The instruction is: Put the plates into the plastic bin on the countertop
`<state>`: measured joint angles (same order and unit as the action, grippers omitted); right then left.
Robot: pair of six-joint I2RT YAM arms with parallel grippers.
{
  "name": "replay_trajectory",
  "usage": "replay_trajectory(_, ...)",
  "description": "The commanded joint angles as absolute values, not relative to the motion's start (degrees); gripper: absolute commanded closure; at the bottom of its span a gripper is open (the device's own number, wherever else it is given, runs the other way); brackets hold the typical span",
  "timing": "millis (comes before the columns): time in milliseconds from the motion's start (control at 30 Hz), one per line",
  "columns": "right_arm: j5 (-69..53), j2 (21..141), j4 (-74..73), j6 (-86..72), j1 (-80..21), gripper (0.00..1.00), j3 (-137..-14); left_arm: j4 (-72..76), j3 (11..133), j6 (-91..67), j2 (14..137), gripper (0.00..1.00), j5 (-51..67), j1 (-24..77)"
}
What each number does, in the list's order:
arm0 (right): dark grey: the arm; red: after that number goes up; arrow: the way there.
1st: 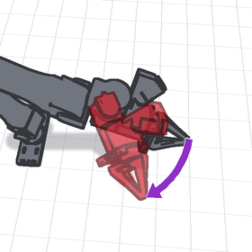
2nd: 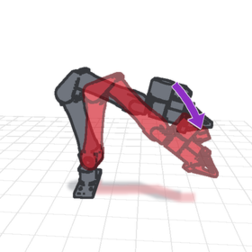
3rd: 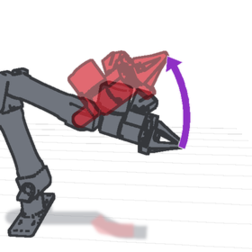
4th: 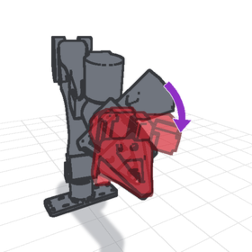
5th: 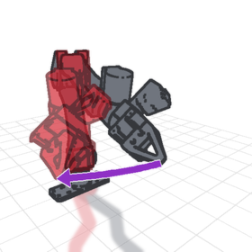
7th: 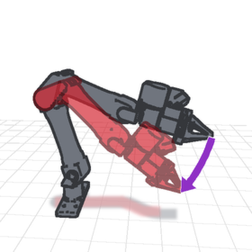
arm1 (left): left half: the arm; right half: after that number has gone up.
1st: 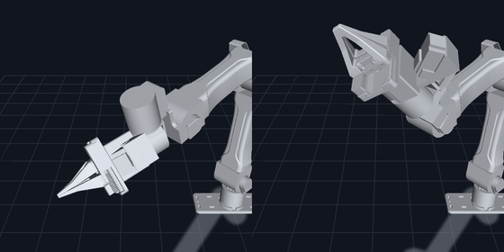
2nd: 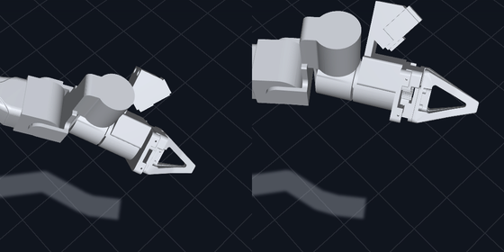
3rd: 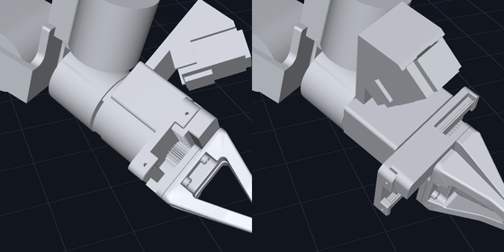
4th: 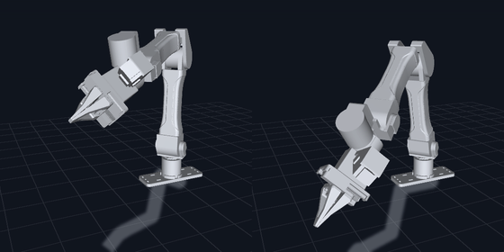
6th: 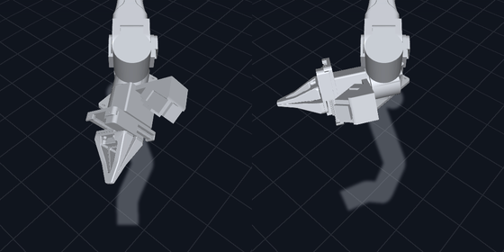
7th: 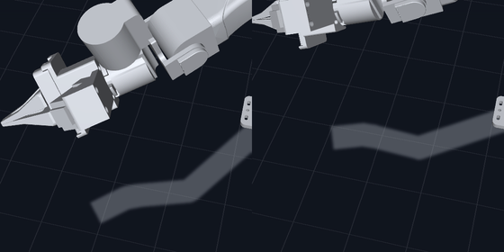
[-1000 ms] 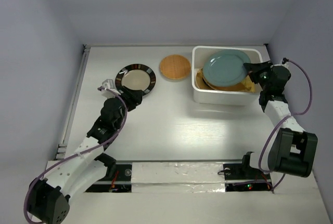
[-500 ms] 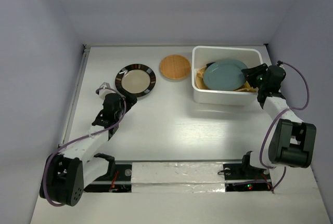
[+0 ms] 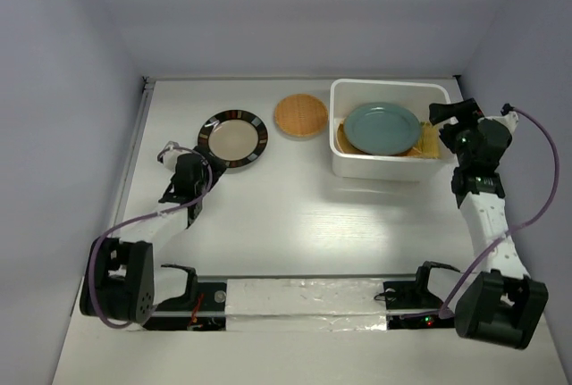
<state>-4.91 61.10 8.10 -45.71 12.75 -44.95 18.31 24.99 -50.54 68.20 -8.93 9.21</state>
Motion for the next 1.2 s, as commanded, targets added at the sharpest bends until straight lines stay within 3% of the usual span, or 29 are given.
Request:
replay_trajectory(0,-4.9,56.5,7.9,-44.2,13.0,0.13,-43.2,21.8,29.0,-52.8,71.7,0.34,-8.3,8.6)
replay_trajectory(433,-14.9,37.6,8.9,-45.0,13.0,0.21,-35.1,34.8,32.3,-61.2,89.1,0.53,-4.3,7.6)
replay_trajectory(600,-17.1,34.4,8.1,-44.6,13.0,0.23,-34.9,40.9,30.5,-63.3,89.6,0.58,-6.9,7.6)
replay_trajectory(767,-18.3,32.2,6.9,-44.6,13.0,0.24,-35.5,45.1,31.2,-64.8,91.8,0.75,-9.2,7.6)
replay_trajectory(833,-18.5,31.5,5.1,-43.6,13.0,0.25,-36.3,46.0,31.4,-64.9,92.5,0.91,-9.5,7.6)
replay_trajectory(900,-18.9,30.7,3.4,-42.3,13.0,0.25,-38.1,47.7,30.8,-64.9,92.6,1.00,-9.3,7.6)
replay_trajectory(967,-21.6,29.9,1.9,-41.7,13.0,0.26,-39.2,50.2,28.0,-65.5,91.7,1.00,-9.1,7.6)
replay_trajectory(1033,-26.2,29.0,1.9,-41.6,13.0,0.42,-40.4,53.7,25.6,-65.7,89.4,1.00,-9.0,7.6)
replay_trajectory(1067,-28.0,29.0,1.8,-41.6,13.0,0.55,-41.0,54.5,23.7,-65.2,88.2,1.00,-8.8,7.6)
replay_trajectory(1100,-29.3,29.0,1.6,-41.7,12.1,0.93,-41.9,54.7,22.8,-64.4,86.8,1.00,-8.8,7.6)
replay_trajectory(1133,-30.9,28.9,0.9,-41.7,11.3,1.00,-42.3,54.2,22.0,-63.3,83.4,1.00,-9.4,7.6)
replay_trajectory(1167,-31.5,28.7,0.9,-41.7,9.9,1.00,-42.6,54.1,21.0,-62.8,81.2,1.00,-9.6,7.6)
